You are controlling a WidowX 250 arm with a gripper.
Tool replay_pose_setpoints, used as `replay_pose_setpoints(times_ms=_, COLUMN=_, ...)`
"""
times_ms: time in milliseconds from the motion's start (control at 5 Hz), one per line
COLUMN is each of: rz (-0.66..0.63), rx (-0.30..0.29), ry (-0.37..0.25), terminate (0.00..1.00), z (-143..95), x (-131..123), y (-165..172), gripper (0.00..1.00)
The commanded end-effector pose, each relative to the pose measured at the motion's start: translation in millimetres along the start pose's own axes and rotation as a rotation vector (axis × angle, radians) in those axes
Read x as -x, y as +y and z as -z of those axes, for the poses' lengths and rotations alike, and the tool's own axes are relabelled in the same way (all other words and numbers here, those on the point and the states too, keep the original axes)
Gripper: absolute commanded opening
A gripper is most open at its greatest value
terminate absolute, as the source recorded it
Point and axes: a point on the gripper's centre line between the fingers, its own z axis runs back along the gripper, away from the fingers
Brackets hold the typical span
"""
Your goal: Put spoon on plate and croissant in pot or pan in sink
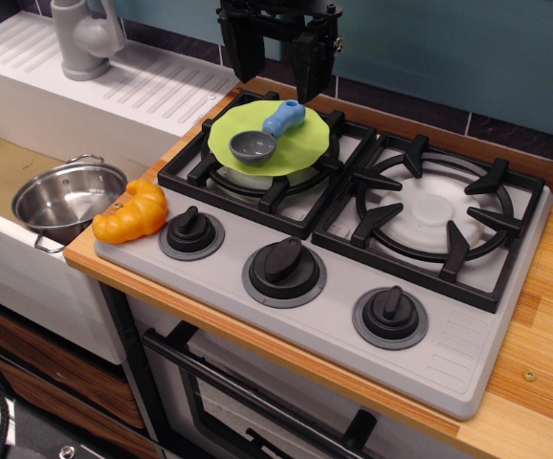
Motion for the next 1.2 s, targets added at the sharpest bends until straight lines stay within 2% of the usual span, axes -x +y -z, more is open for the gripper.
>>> replay_pose_setpoints(times_ms=0, rz=-0.042, rx=-0.051, ry=-0.238, terminate=0.0, z=-35.8, x=39.3, y=14.6, gripper=1.0)
replay_pose_setpoints(times_ms=200, rz=-0.057, rx=-0.11, ry=-0.293, terminate=0.0, z=-40.2, x=56.3, y=22.4, gripper=1.0)
replay_pose_setpoints(times_ms=400, rz=-0.082, rx=-0.139, ry=-0.34, terminate=0.0, z=-37.8, x=67.4, y=32.7, gripper=1.0)
replay_pose_setpoints(times_ms=600, rz=-0.109, rx=-0.191, ry=-0.361, terminate=0.0, z=-34.1, x=76.8, y=42.3, gripper=1.0)
replay_pose_setpoints(times_ms=800, rz=-0.152, rx=-0.253, ry=-0.36, terminate=0.0, z=-25.7, x=84.3, y=50.0, gripper=1.0)
replay_pose_setpoints(times_ms=1000, rz=-0.187, rx=-0.288, ry=-0.343, terminate=0.0, z=-14.5, x=90.1, y=55.4, gripper=1.0)
